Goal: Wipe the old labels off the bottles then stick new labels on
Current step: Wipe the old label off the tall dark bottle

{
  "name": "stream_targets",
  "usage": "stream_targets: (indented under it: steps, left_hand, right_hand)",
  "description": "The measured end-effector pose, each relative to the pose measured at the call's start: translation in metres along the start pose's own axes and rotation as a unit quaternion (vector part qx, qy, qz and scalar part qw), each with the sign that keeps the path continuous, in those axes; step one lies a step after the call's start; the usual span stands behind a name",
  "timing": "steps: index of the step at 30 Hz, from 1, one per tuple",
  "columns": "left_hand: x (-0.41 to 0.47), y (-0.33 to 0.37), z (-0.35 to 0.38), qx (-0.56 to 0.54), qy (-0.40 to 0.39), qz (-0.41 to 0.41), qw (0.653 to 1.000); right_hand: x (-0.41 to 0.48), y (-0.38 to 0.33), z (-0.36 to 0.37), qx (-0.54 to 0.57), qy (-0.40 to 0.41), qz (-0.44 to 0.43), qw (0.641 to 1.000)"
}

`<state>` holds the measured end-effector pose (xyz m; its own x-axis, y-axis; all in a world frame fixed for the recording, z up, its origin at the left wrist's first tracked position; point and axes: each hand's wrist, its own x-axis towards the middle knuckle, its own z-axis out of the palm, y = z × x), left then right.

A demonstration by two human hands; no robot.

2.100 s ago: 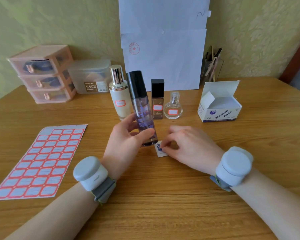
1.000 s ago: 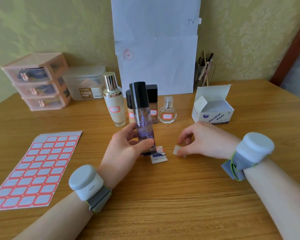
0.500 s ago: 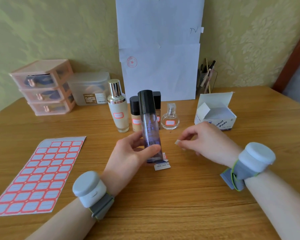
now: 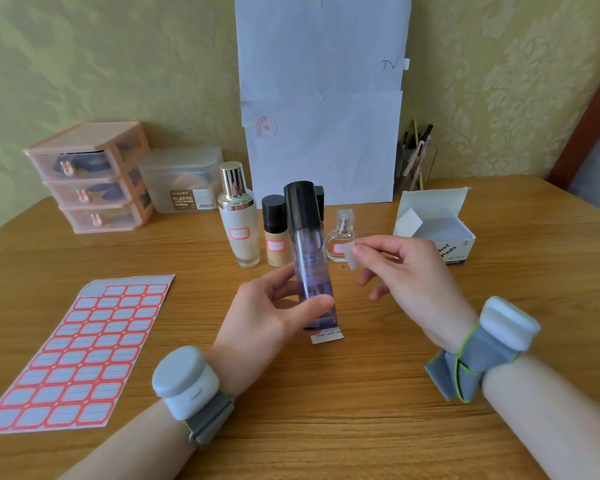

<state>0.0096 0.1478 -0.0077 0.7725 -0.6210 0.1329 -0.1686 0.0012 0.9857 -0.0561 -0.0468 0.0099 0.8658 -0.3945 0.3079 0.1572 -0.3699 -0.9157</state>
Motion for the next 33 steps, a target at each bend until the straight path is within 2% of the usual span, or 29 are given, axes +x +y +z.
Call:
stream_targets:
  steps: [4,12,17,22,28,33]
  left_hand:
    - [-0.001,0.0,0.001,0.024,0.004,0.015,1.0]
    - [-0.003,0.002,0.001,0.017,0.004,0.023,1.0]
    - [-0.003,0.0,0.001,0.048,0.007,0.034,0.998]
    - [-0.007,0.001,0.005,0.105,-0.016,0.058,0.993]
    - [-0.004,0.004,0.001,0.072,0.013,0.033,0.997]
    - [-0.007,0.002,0.003,0.122,0.01,0.05,0.991]
  right_hand:
    - [-0.006,-0.003,0.01,0.089,-0.008,0.001,0.996]
    - [-0.014,-0.003,0.023,0.075,-0.066,-0.048,0.994]
    - [-0.015,-0.002,0.024,0.072,-0.07,-0.028,0.995]
    - [-0.013,-0.005,0.024,0.109,-0.038,-0.003,0.993]
    - [-0.014,-0.003,0.023,0.123,-0.11,0.011,0.986]
    - [-0.015,-0.002,0.025,0.09,-0.122,-0.006,0.988]
